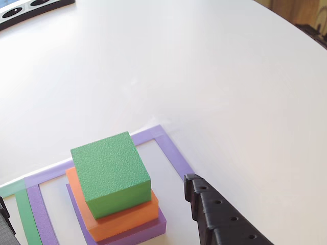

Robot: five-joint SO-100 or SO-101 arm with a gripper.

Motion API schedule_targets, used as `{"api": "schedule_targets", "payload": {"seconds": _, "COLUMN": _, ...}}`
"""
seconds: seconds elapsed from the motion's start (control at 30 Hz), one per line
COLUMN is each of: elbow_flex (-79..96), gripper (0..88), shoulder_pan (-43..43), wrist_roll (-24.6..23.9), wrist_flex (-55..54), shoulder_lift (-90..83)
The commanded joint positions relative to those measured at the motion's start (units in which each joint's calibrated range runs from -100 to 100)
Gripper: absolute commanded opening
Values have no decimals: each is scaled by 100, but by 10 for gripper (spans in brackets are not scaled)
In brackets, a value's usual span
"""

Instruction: Tower of hanoi

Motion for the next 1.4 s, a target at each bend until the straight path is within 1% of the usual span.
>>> {"api": "schedule_targets", "payload": {"seconds": 0.0, "elbow_flex": -177, "gripper": 443, "shoulder_pan": -131, "wrist_roll": 0, "wrist_flex": -335, "shoulder_lift": 104}}
{"api": "schedule_targets", "payload": {"seconds": 0.37, "elbow_flex": -377, "gripper": 436, "shoulder_pan": -299, "wrist_roll": 0, "wrist_flex": -481, "shoulder_lift": 384}}
{"api": "schedule_targets", "payload": {"seconds": 0.9, "elbow_flex": -795, "gripper": 428, "shoulder_pan": -299, "wrist_roll": 0, "wrist_flex": -481, "shoulder_lift": 761}}
{"api": "schedule_targets", "payload": {"seconds": 1.13, "elbow_flex": -995, "gripper": 384, "shoulder_pan": -307, "wrist_roll": 0, "wrist_flex": -489, "shoulder_lift": 953}}
{"api": "schedule_targets", "payload": {"seconds": 1.23, "elbow_flex": -995, "gripper": 339, "shoulder_pan": -307, "wrist_roll": 0, "wrist_flex": -489, "shoulder_lift": 969}}
{"api": "schedule_targets", "payload": {"seconds": 1.37, "elbow_flex": -968, "gripper": 320, "shoulder_pan": -314, "wrist_roll": 0, "wrist_flex": -489, "shoulder_lift": 969}}
